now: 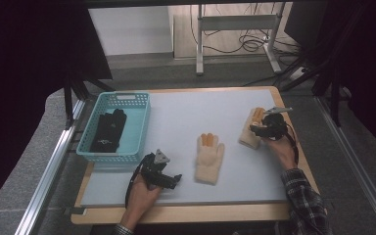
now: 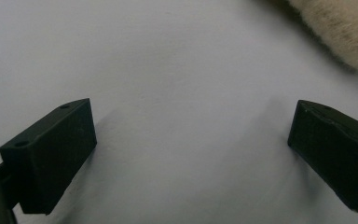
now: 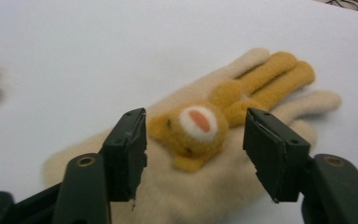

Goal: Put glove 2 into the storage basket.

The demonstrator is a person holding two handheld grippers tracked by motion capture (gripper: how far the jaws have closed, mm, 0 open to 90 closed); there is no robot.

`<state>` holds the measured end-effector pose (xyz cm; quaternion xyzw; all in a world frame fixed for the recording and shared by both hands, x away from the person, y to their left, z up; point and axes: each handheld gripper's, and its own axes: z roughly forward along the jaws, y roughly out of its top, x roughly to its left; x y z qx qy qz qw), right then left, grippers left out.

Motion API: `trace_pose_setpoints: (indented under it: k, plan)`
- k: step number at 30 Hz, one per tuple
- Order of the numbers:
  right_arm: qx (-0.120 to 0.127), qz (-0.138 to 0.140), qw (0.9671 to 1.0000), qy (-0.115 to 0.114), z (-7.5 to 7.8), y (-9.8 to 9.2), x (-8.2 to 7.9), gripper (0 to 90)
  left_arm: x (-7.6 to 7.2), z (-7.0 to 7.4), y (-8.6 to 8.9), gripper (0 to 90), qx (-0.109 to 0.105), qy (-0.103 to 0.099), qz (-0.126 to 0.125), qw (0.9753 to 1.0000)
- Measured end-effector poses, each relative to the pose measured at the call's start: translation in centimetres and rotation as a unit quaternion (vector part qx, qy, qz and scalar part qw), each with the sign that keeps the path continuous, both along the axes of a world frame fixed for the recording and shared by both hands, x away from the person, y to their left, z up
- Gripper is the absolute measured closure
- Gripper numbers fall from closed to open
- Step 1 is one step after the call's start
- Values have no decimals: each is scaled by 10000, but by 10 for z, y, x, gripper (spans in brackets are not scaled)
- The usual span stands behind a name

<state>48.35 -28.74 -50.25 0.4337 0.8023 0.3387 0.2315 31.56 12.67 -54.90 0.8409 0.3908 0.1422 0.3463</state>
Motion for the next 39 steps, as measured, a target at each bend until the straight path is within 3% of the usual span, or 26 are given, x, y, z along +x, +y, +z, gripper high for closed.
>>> trace_pose_setpoints:
  k: [5, 7, 9, 13, 17, 28, 35, 39]
  plan:
    - [-79, 24, 9999, 75, -14, 5, 10, 373, 0, 0, 0, 10, 0, 1, -1, 10000]
    - [-38, -40, 10000, 77, -15, 5, 10, 489, 0, 0, 0, 10, 1, 1, -1, 10000]
    - [80, -139, 9997, 176, -15, 6, 9, 549, 0, 0, 0, 10, 0, 0, -1, 10000]
    - [30, -168, 9998, 135, -10, 6, 5, 591, 0, 0, 0, 10, 0, 0, 0, 10000]
    - [234, -133, 9996, 47, -3, 2, -3, 591, 0, 0, 0, 10, -2, -1, 0, 10000]
    - [296, 132, 9993, -160, 18, 6, -32, 592, 0, 0, 0, 10, -2, 0, 2, 10000]
    - [311, 465, 9979, -312, 39, 16, -57, 593, 0, 0, 0, 10, -3, 2, 4, 10000]
    - [498, 703, 9959, -291, 50, 25, -71, 593, 0, 0, 0, 10, -24, -2, 18, 10000]
